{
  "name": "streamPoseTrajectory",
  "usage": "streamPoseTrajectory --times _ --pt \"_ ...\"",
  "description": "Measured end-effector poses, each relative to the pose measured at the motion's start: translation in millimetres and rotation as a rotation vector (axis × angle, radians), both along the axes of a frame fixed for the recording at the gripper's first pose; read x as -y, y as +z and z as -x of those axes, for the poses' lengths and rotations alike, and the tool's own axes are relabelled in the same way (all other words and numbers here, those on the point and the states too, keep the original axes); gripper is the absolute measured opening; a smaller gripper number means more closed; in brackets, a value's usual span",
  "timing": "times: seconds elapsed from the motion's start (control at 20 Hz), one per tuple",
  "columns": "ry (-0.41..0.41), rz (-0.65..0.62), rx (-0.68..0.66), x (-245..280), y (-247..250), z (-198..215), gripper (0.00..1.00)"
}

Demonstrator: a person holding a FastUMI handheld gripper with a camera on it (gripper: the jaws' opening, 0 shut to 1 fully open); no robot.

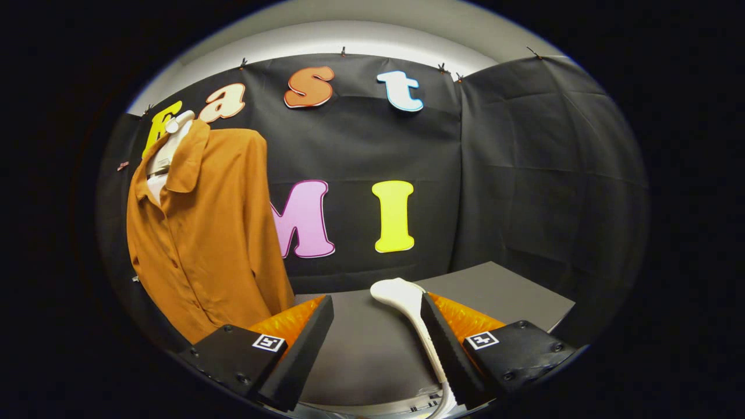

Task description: Iron the clothes twice with a garment steamer, once on the left side and once on the right side.

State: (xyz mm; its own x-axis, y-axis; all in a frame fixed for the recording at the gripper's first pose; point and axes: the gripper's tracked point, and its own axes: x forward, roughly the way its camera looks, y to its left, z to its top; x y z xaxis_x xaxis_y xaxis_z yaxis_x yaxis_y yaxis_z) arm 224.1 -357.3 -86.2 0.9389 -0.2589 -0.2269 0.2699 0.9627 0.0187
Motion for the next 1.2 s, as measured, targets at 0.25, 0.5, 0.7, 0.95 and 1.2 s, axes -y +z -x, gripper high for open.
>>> streamPoseTrajectory --times 0.25,0.5,0.7,0.95,1.2 --pt "0.001 -0.049 -0.094 34 -37 -23 0.99" --pt "-0.007 -0.06 -0.2 56 -73 -37 0.99" --pt "-0.031 -0.081 -0.28 71 -99 -42 0.99" --pt "-0.044 -0.115 -0.352 82 -119 -48 0.97" --pt "-0.033 -0.143 -0.44 81 -138 -49 0.76"
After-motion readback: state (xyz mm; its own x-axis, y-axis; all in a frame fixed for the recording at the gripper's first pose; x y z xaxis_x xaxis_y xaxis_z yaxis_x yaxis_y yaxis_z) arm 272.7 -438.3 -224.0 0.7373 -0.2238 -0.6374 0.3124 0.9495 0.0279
